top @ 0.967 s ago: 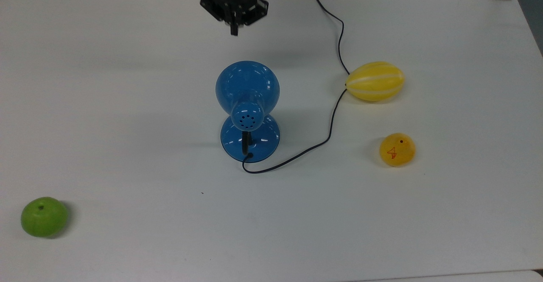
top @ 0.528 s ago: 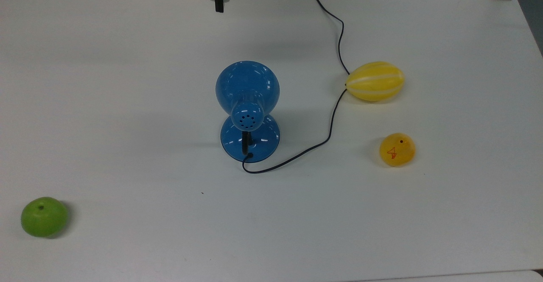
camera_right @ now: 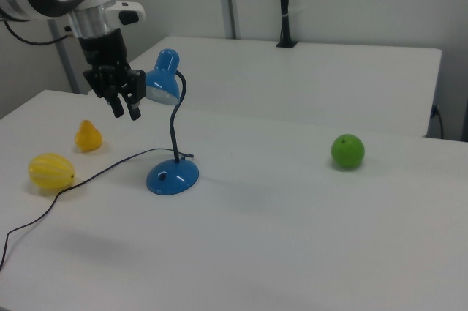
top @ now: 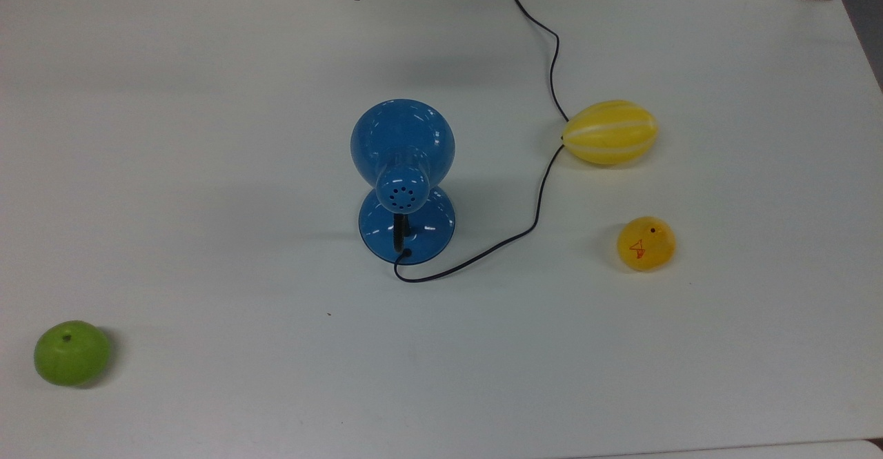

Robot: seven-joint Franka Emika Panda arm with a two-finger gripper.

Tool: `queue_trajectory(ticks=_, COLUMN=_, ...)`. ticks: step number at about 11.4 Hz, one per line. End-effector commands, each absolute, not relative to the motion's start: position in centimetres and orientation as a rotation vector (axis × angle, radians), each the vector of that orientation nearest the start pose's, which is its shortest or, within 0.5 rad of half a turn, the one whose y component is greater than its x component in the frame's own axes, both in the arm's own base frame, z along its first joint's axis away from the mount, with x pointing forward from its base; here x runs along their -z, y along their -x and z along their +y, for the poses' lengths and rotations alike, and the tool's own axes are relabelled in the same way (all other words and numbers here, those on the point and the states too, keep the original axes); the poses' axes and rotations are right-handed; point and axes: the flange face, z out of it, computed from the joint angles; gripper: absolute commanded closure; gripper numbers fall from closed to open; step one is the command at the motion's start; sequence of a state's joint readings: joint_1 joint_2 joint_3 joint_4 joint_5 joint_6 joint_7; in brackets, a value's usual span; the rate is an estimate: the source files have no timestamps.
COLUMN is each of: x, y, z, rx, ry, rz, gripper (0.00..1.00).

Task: Turn off lamp

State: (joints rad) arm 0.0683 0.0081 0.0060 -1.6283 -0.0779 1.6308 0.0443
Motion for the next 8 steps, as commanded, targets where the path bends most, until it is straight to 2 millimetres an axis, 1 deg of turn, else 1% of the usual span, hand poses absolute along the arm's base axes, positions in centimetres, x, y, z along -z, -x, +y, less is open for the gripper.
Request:
queue_trajectory(ticks=1, x=-60.6, y=-55.2, z=3.2, rx=-0.022, ry=3.213, rz=-0.079, gripper=0.00)
queue_trajectory(ticks=3, x=-61.5, y=-54.7, z=2.7, rx=0.000, ry=3.213, rz=-0.063, gripper=0.00)
queue_trajectory(ticks=4, x=-61.7, y=-54.7, z=1.9, rx=0.007, ry=3.212, rz=-0.036, gripper=0.00)
queue_trajectory(ticks=8, x=-61.7, y=-54.7, z=1.8, rx=0.007, ry=3.212, rz=-0.030, gripper=0.00)
